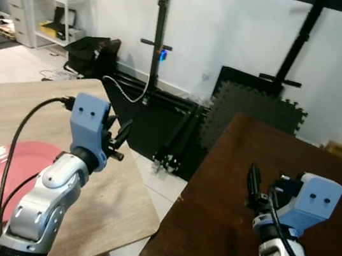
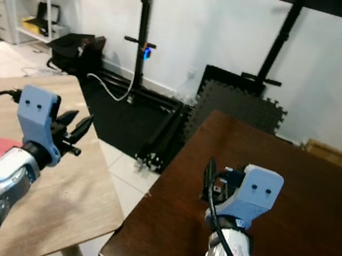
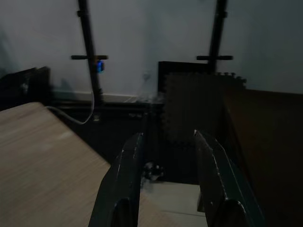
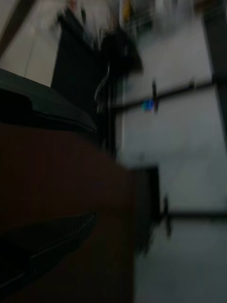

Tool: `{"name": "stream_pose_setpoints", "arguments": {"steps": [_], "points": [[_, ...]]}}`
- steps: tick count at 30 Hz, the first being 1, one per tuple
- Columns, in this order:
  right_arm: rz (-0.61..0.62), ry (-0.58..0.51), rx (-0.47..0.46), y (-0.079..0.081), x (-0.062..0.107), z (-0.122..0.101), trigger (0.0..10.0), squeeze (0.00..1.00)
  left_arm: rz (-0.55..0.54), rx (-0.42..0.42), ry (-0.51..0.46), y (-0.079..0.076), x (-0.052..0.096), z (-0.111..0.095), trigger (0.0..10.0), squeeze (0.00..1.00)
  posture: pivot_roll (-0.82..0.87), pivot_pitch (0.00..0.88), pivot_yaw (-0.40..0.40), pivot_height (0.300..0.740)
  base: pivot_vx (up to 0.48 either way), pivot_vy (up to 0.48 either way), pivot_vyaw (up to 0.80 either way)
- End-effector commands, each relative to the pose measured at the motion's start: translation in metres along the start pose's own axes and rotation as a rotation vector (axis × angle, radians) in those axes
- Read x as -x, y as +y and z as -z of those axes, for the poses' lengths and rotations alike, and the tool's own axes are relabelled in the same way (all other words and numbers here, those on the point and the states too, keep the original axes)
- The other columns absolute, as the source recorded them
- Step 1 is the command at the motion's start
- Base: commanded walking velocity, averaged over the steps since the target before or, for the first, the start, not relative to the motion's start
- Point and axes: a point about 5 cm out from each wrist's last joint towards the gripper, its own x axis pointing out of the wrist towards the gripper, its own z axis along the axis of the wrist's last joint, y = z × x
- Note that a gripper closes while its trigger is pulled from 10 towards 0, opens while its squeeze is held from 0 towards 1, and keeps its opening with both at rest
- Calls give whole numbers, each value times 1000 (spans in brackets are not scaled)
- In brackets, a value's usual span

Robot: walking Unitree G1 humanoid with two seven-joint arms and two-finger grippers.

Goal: Setting the table

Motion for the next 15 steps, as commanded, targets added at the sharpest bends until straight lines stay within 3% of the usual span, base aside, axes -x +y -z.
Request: {"name": "stream_pose_setpoints", "arguments": {"steps": [1,13,15], "points": [[23,1,9,-5,1,-1,10000,0,14,-5,3,-3,-1,0,10000,0,7,27,19,740,0,480,-800],[50,16,25,-8,1,1,10000,0,28,-15,9,-5,-1,0,10000,0,5,27,21,740,0,0,-800],[49,14,33,-8,1,1,10000,0,32,-16,10,-5,-1,1,10000,0,5,28,22,740,0,0,0]]}}
